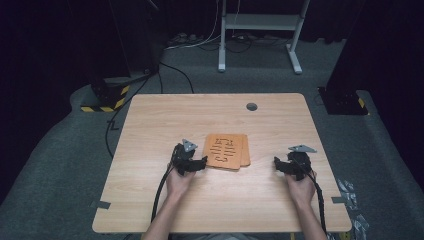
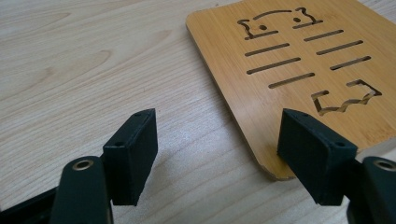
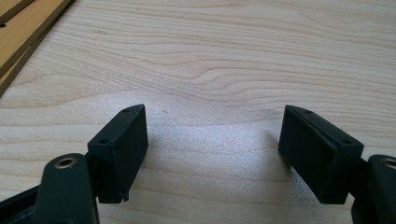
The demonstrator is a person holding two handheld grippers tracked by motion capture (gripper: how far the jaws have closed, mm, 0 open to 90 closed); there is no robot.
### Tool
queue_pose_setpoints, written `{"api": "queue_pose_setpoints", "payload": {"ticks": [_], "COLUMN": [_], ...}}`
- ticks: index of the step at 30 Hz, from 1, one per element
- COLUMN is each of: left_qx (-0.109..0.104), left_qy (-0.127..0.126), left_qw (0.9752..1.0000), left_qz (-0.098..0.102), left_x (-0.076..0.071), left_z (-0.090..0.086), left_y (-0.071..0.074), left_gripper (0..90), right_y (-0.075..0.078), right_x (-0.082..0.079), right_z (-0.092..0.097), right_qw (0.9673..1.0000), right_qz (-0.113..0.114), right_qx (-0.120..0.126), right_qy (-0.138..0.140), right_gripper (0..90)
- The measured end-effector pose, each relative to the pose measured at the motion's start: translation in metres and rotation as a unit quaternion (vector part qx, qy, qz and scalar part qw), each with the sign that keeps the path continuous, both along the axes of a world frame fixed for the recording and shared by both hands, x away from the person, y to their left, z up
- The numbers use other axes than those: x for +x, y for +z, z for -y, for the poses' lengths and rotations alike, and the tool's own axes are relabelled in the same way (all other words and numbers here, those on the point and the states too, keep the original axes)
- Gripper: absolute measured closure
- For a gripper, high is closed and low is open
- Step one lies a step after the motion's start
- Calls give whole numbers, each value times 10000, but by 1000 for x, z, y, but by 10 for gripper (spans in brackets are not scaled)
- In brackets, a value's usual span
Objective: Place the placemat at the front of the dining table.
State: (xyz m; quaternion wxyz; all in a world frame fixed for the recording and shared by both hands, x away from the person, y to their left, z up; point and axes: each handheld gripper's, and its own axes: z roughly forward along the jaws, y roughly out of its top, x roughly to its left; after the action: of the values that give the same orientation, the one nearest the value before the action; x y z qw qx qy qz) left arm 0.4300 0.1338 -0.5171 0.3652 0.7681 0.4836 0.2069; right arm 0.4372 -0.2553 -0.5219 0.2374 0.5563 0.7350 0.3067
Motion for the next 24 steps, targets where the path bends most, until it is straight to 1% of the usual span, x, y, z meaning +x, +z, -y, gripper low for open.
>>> {"api": "queue_pose_setpoints", "payload": {"ticks": [5, 10, 19, 20, 21, 24], "left_qx": [-55, -8, 19, 16, 45, 37], "left_qy": [-8, -18, -36, -8, -39, -41], "left_qw": [10000, 10000, 10000, 10000, 10000, 10000], "left_qz": [5, 45, 58, 42, 52, 64], "left_x": [1, 2, 3, 3, 3, 4], "left_z": [-1, 0, 0, 0, 0, -1], "left_y": [-1, -2, -4, -4, -5, -5], "left_gripper": [298, 318, 331, 331, 333, 338], "right_y": [0, 0, 0, 0, 0, 0], "right_x": [0, 0, 0, 0, 0, 0], "right_z": [0, 0, 0, 0, 0, 0], "right_qw": [10000, 10000, 10000, 10000, 10000, 10000], "right_qz": [-11, -1, 6, 6, 1, 1], "right_qx": [12, 1, -13, -13, 1, -2], "right_qy": [-13, -2, 10, 10, -2, 1], "right_gripper": [240, 240, 240, 240, 240, 240]}}
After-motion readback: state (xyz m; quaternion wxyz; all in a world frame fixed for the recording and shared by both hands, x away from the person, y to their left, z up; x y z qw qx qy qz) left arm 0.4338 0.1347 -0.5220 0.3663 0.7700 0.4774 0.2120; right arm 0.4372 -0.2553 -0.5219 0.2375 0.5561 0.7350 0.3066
